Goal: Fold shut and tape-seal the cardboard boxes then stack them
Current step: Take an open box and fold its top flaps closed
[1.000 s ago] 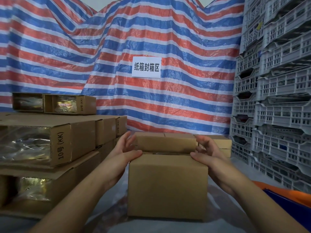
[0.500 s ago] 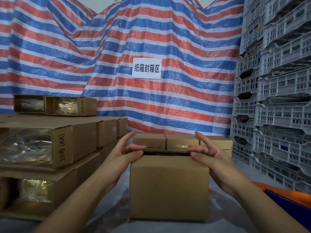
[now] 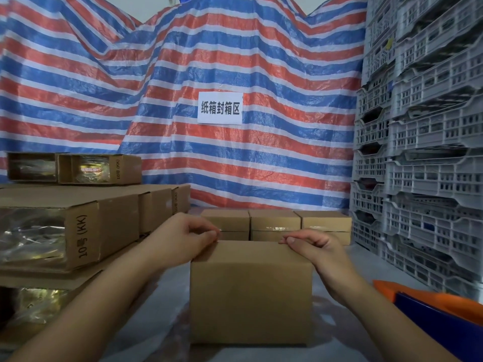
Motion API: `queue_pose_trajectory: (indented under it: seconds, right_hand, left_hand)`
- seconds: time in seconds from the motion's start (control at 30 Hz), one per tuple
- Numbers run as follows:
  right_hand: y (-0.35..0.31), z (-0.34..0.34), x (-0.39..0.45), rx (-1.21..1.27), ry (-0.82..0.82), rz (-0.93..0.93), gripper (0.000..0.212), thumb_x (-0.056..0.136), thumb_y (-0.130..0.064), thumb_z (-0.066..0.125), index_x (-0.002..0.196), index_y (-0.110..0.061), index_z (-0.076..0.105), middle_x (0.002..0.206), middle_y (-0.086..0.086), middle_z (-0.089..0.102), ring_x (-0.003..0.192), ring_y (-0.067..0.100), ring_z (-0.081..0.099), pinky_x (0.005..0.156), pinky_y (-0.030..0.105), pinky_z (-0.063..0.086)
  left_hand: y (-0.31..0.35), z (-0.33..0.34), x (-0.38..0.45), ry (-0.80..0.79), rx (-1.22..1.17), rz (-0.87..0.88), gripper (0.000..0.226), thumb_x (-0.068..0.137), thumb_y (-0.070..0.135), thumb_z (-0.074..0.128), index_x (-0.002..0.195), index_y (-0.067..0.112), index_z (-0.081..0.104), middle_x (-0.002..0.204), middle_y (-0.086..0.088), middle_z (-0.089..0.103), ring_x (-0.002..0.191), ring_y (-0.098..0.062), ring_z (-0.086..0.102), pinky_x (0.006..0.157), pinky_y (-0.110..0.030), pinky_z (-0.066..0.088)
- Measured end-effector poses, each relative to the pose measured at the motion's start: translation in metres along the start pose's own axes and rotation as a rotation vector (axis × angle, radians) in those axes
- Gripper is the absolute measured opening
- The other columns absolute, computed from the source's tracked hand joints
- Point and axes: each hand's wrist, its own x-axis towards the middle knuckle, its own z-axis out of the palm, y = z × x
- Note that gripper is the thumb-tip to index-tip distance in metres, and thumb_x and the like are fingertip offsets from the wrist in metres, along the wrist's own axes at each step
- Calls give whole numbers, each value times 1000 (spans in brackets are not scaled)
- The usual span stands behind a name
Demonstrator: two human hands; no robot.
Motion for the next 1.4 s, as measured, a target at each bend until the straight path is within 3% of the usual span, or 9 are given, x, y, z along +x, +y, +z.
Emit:
queue_pose_trajectory:
  seconds: [0.13,0.27,0.47,0.63,0.7,0.9,1.03,1.27,1.4]
  right_hand:
    - [0,-3,-2,-3,-10,-3,18,87,-14,70,90,-27,82,95,6,78,93,17,73,77,21,55]
    - [0,-1,-1,1,3,-21,15,81,-22,72,90,-28,81,95,6,78,95,21,72,83,30,55]
    - [-7,-3,0,-90,-44,30,21,93,-3,65,95,-21,77,94,4,78,98,17,72,83,23,54]
    - [-50,10,1,-540,-228,21,17,104,-39,47,107,-48,61,105,-41,56,98,-19,54,81,6,46]
    - [-71,20,4,-729,-353,9,27,106,-41,36,122,-38,57,120,-31,51,100,-14,50,77,3,41]
    - [-77,43,13,-1251,-682,88,42,109,-34,25,146,-19,41,154,9,38,145,26,30,119,44,26]
    - [-64,44,10,-1144,-609,137,51,108,-42,20,153,-23,35,157,2,38,143,18,35,120,41,27]
    - [-71,43,8,-1124,-626,181,49,108,-42,20,134,-19,53,139,7,55,125,22,50,110,41,36]
    - [-72,29,6,-1045,-310,110,45,104,-55,22,101,-27,58,102,-3,61,103,17,57,87,34,41]
  left_hand:
    - [42,10,6,-144,324,111,59,93,67,38,145,40,37,138,12,52,128,-10,48,102,-30,35]
    - [54,30,7,-488,616,130,108,64,97,17,155,40,0,165,13,1,151,-16,1,117,-44,6]
    - [47,38,4,-507,668,140,97,78,87,35,156,38,4,165,12,7,150,-15,11,120,-43,14]
    - [44,39,1,-459,665,185,86,87,78,37,156,37,7,164,11,13,149,-15,16,120,-43,17]
    - [46,40,2,-455,641,196,82,88,75,40,156,38,11,163,11,17,147,-15,22,120,-46,21]
    - [43,42,0,-437,614,245,75,89,73,40,153,40,17,160,14,24,145,-12,28,119,-45,24]
    - [39,46,-3,-373,670,256,85,87,76,38,156,32,13,163,11,17,148,-11,20,121,-41,19]
    - [36,44,-15,-280,591,284,66,87,73,44,143,38,42,142,13,50,122,-8,51,105,-35,45]
    - [34,42,-10,-284,647,263,70,88,75,36,144,33,41,143,8,51,120,-11,53,103,-36,47]
